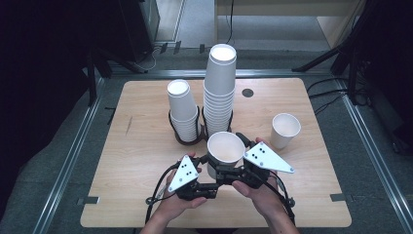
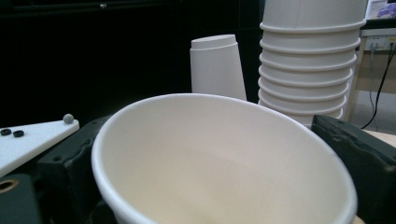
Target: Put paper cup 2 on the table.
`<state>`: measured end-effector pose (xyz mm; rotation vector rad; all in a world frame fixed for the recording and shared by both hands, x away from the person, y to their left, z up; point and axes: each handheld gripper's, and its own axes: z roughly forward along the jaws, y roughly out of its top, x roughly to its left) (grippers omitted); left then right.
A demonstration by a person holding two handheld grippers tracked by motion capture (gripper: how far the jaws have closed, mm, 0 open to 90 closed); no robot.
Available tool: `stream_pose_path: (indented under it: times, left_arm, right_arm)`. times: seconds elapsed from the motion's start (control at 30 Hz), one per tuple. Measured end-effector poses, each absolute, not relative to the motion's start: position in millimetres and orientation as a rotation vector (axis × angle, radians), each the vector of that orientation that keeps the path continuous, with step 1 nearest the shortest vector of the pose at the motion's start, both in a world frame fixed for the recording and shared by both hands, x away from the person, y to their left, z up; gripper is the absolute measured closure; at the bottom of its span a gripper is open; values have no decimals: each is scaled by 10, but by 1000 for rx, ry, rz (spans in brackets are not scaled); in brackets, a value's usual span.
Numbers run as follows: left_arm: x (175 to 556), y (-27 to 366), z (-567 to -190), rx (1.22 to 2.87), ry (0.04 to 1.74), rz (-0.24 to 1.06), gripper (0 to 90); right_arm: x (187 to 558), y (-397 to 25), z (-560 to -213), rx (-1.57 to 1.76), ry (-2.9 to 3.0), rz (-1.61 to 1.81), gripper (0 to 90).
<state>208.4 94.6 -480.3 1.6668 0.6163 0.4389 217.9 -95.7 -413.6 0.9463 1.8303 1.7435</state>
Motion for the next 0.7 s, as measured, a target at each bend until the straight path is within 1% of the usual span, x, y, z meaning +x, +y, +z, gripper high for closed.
stream_pose_path:
  times: [0.1,0.13,0.17,0.2,0.3,0.53,0.7]
  left_arm:
    - [2075,935,-4795,1663,627,431,223]
    - [2072,929,-4789,1667,636,425,200]
    - [2074,929,-4785,1678,637,411,130]
    - [2073,934,-4783,1683,639,410,88]
    - [2080,971,-4778,1695,656,417,41]
    - [2076,1093,-4812,1699,703,431,31]
    - [2064,1357,-4899,1684,790,456,30]
  right_arm:
    - [2151,-952,-4135,930,1805,1736,67]
    - [2143,-954,-4131,926,1800,1735,70]
    - [2140,-960,-4124,924,1790,1738,74]
    - [2141,-975,-4116,918,1777,1734,81]
    - [2151,-1037,-4092,912,1749,1733,81]
    - [2205,-1226,-4114,950,1660,1704,81]
    - [2256,-1331,-4260,965,1659,1657,81]
